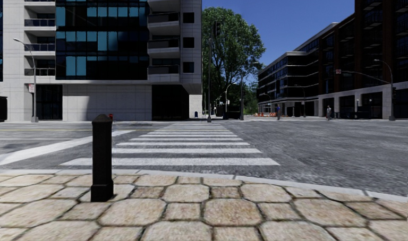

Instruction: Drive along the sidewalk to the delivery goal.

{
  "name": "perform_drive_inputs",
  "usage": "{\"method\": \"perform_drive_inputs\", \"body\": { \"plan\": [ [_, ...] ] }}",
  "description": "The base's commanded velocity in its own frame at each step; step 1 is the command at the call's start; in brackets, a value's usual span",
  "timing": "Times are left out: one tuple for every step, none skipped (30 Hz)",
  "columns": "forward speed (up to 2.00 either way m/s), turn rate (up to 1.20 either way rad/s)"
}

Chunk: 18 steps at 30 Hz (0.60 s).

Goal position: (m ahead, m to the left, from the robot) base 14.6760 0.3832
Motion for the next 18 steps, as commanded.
{"method": "perform_drive_inputs", "body": {
  "plan": [
    [2.00, 0.00],
    [2.00, 0.00],
    [2.00, 0.00],
    [2.00, 0.00],
    [2.00, 0.00],
    [2.00, 0.00],
    [2.00, 0.00],
    [2.00, 0.00],
    [2.00, 0.00],
    [2.00, 0.00],
    [2.00, 0.00],
    [2.00, 0.00],
    [2.00, 0.00],
    [2.00, 0.00],
    [2.00, 0.00],
    [2.00, 0.00],
    [2.00, 0.00],
    [2.00, 0.00]
  ]
}}
